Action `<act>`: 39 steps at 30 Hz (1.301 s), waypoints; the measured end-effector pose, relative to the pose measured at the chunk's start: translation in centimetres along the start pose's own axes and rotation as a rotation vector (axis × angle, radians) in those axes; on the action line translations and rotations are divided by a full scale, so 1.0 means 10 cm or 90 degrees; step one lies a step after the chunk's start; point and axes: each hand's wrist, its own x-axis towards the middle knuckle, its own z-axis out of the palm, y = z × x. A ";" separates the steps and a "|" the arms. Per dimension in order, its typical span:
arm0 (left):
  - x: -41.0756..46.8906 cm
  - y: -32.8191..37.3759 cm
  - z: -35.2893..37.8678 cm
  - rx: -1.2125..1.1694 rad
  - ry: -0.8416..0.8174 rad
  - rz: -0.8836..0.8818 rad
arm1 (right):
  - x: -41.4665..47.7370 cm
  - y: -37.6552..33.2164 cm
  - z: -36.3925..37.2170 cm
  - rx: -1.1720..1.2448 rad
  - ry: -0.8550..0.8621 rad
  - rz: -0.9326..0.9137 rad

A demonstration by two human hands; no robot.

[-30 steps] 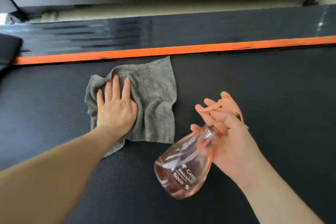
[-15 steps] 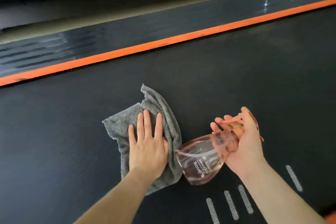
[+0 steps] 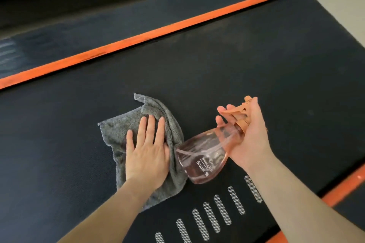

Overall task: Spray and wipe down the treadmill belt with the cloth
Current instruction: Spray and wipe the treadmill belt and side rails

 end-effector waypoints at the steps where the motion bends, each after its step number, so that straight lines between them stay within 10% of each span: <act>1: 0.07 0.04 0.00 0.010 -0.001 0.027 | 0.01 -0.04 0.01 0.005 -0.003 -0.004; 26: 1.52 0.98 -0.17 0.049 -0.005 0.131 | 1.21 -1.25 -0.16 0.048 -0.006 0.143; 39: 1.57 0.97 -0.20 0.058 -0.067 0.151 | 1.43 -1.43 0.67 -0.169 -0.079 0.122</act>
